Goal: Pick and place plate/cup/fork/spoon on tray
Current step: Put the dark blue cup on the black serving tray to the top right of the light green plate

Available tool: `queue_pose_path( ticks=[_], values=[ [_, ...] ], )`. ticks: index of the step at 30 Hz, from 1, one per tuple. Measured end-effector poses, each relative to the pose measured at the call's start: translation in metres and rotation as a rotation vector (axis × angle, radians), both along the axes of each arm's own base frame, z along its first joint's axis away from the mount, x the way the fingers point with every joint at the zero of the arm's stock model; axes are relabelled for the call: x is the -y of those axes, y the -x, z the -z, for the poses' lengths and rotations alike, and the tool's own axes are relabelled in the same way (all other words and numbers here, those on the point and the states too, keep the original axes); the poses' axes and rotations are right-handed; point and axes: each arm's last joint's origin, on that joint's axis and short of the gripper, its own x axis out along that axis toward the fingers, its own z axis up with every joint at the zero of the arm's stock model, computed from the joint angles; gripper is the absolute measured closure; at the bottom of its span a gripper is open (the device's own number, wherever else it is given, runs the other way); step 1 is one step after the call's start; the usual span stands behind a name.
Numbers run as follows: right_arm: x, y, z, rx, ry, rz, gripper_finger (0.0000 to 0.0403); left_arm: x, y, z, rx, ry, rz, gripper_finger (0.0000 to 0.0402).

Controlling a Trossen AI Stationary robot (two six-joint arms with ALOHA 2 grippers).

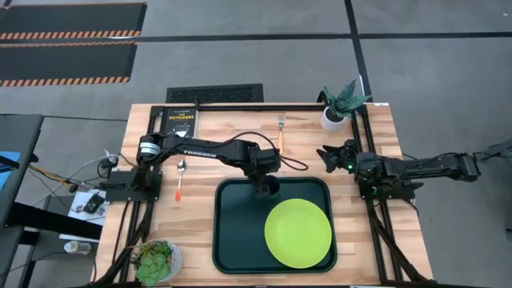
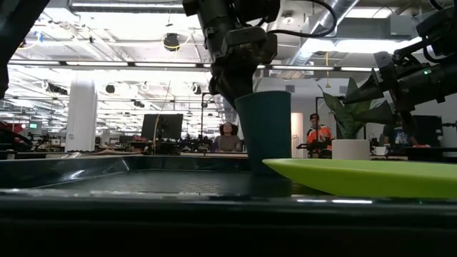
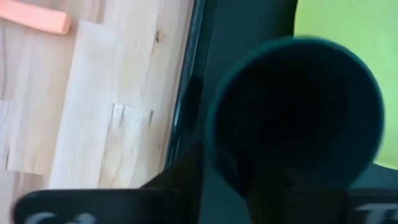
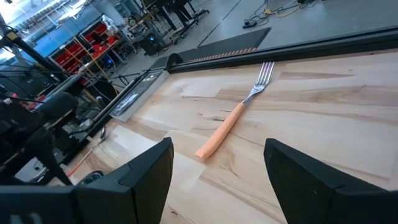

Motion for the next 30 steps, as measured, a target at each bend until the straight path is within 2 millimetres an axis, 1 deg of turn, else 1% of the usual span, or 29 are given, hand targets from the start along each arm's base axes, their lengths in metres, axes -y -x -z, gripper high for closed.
queue_pose_path(
  ticks=[6, 11, 18, 25, 30],
  values=[
    [0.000, 0.000, 0.000, -0.001, 0.000, 0.000, 0.0127, -0.001, 0.000, -0.001, 0.004, -0.017, -0.015, 0.0249],
    [0.000, 0.000, 0.000, -0.001, 0.000, 0.000, 0.0127, -0.001, 0.000, -0.002, 0.010, -0.021, -0.033, 0.0222],
    [0.000, 0.000, 0.000, -0.002, 0.001, 0.000, 0.0127, 0.000, 0.001, -0.004, 0.014, -0.004, -0.024, 0.0209],
    [0.000, 0.000, 0.000, -0.003, 0.002, -0.001, 0.0127, 0.000, 0.002, -0.009, 0.030, -0.009, -0.009, 0.0209],
    [0.000, 0.000, 0.000, -0.004, 0.004, -0.001, 0.0127, 0.000, 0.003, -0.016, 0.060, -0.009, -0.010, 0.0208]
  ],
)
